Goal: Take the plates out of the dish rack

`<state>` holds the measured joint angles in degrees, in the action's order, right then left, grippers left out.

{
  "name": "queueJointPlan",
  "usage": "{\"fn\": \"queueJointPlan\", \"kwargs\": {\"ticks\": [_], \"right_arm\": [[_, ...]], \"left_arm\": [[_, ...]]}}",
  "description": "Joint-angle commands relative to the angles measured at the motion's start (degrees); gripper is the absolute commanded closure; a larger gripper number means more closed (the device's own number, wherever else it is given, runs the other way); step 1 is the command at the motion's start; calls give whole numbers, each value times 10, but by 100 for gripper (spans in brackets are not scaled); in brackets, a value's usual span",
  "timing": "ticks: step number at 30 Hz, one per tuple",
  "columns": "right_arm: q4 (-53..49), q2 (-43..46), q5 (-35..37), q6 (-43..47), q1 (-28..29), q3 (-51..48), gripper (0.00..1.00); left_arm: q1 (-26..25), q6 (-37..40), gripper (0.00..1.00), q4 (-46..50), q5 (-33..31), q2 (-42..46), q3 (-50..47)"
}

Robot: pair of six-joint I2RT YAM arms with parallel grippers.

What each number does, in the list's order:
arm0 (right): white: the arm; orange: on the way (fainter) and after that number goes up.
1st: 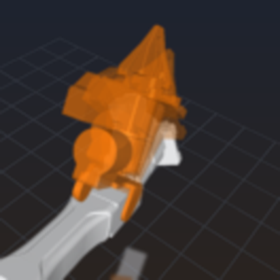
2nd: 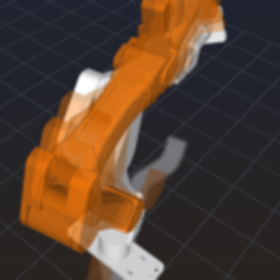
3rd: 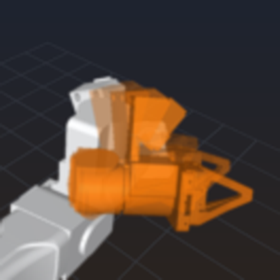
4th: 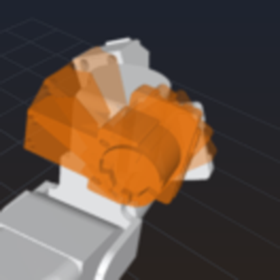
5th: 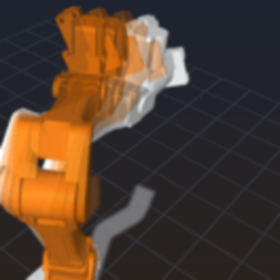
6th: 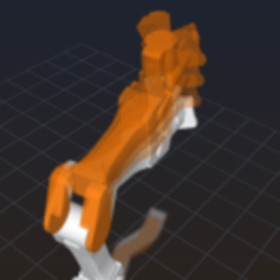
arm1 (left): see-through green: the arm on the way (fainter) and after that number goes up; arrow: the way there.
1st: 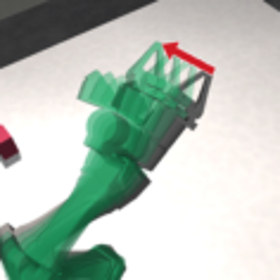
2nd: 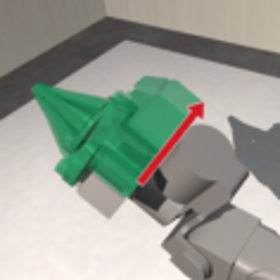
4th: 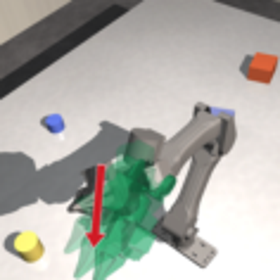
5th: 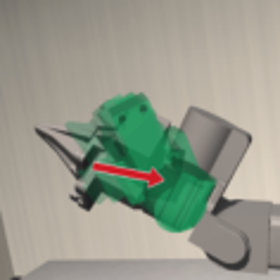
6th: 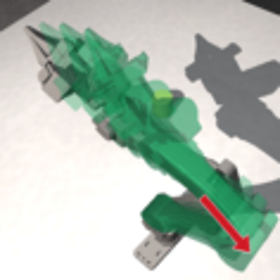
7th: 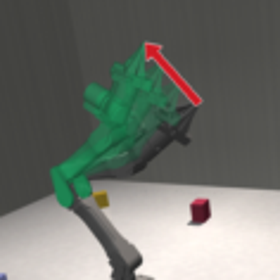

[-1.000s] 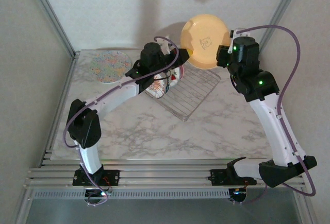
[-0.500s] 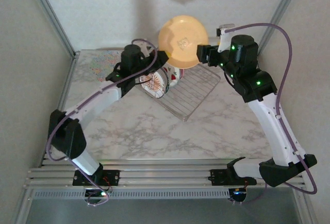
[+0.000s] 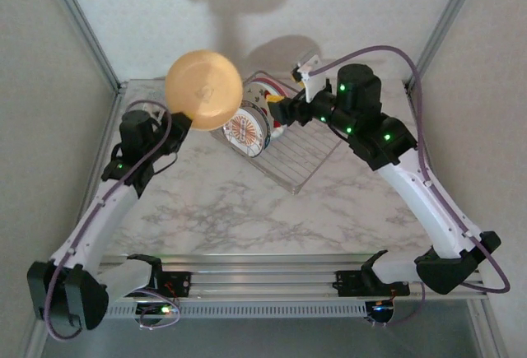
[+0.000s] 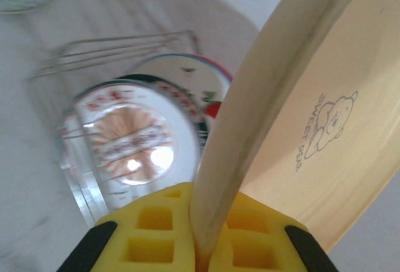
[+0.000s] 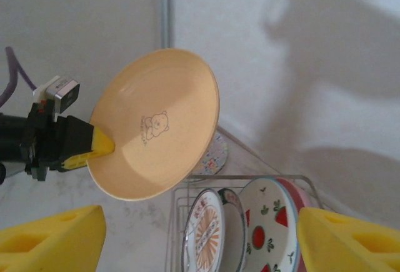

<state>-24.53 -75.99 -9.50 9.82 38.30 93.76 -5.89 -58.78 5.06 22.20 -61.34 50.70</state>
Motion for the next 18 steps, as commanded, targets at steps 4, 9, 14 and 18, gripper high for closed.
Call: {"fn": "queueJointPlan", "kwargs": {"ticks": [4,9,14,18], "right_arm": [[2,-8,-27,57,27,-7,17],[-14,-9,-26,68,36,-9,16],[-20,-4,-23,68,37,-13,15],[-21,2,-30,71,37,-22,15]], "left_arm": [[55,-31,100,123,-44,62,-70],[68,-54,100,149,-76,81,-119],[73,-82,100,159,-114,87,-158],[76,-105,100,140,-128,80,-186]]}}
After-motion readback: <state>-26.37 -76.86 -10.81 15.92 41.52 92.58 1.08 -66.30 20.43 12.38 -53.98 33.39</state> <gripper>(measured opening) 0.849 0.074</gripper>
